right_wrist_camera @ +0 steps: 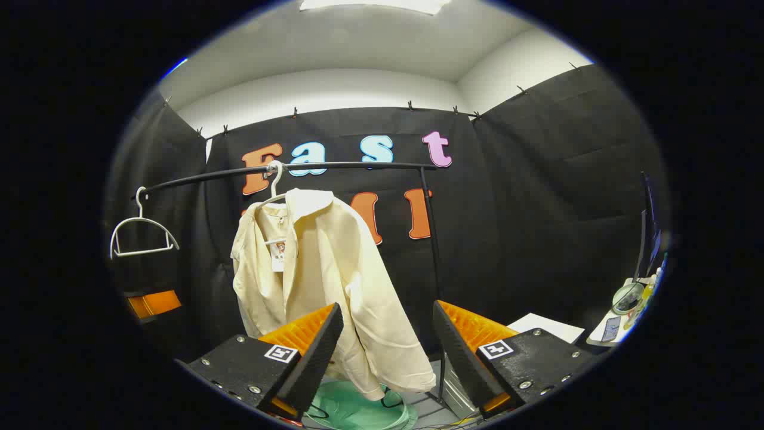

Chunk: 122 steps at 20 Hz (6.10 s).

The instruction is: Grasp the clothes on the hanger with both hands and then place them into the laundry hamper below.

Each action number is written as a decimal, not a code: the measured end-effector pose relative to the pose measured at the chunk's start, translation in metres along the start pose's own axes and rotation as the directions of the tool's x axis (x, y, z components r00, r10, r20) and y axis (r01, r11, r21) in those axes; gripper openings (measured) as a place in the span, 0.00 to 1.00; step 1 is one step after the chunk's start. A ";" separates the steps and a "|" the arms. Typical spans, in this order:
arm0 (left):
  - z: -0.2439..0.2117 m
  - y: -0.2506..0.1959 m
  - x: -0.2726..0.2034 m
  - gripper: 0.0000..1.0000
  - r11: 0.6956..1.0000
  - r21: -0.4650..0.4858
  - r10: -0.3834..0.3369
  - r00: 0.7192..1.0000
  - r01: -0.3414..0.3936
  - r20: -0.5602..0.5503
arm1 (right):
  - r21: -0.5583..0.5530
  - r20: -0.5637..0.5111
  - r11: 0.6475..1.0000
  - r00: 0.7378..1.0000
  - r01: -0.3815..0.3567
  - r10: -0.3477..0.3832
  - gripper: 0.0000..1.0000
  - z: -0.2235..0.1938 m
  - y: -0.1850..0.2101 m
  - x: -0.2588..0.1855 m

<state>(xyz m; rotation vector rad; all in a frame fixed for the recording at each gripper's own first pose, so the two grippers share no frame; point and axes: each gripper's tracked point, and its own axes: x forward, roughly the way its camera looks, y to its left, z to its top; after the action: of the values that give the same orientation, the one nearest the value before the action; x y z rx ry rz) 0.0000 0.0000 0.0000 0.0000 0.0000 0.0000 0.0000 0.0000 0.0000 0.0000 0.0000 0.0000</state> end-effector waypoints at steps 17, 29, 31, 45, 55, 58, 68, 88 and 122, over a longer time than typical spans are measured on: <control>0.027 0.015 0.010 0.96 0.996 0.067 -0.066 0.998 0.065 0.017 | -0.003 -0.031 1.000 0.999 0.013 -0.013 0.95 -0.008 0.031 0.002; 0.015 0.022 0.012 1.00 0.998 0.010 -0.063 0.998 0.064 -0.031 | 0.023 -0.038 0.994 0.994 -0.106 0.107 0.89 0.001 0.125 0.063; 0.015 0.029 0.016 1.00 0.999 -0.003 -0.052 0.998 0.052 -0.036 | 0.039 -0.038 0.992 0.992 -0.120 0.121 0.84 0.004 0.138 0.076; 0.030 0.041 0.042 0.96 1.000 0.007 -0.023 0.999 0.023 -0.042 | 0.042 -0.073 0.991 0.989 -0.123 0.126 0.63 0.000 0.181 0.167; 0.039 -0.008 0.084 0.96 0.999 0.009 -0.048 0.999 0.049 -0.018 | 0.052 -0.171 0.961 0.946 -0.272 0.277 0.26 -0.024 0.187 0.202; 0.029 -0.028 0.114 0.96 0.997 0.010 -0.080 0.996 0.081 -0.038 | 0.074 -0.161 0.955 0.942 -0.287 0.295 0.05 -0.021 0.179 0.197; 0.021 -0.061 0.182 0.94 0.996 0.055 -0.068 0.997 0.069 -0.024 | 0.088 -0.161 0.935 0.921 -0.343 0.354 0.02 -0.012 0.156 0.181; 0.017 -0.055 0.212 0.07 0.998 0.025 -0.053 0.997 0.054 -0.054 | 0.074 -0.120 0.942 0.935 -0.328 0.335 0.02 0.005 0.136 0.151; 0.203 0.059 0.164 0.07 0.986 0.148 0.035 0.973 -0.071 0.230 | 0.046 0.029 0.978 0.978 -0.206 0.204 0.00 0.147 0.029 0.152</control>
<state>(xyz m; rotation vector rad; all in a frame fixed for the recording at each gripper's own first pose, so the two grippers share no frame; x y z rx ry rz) 0.1639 0.0591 0.2034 0.1565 -0.2284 0.0537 0.1524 0.0285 0.1474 0.0494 -0.0246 0.2067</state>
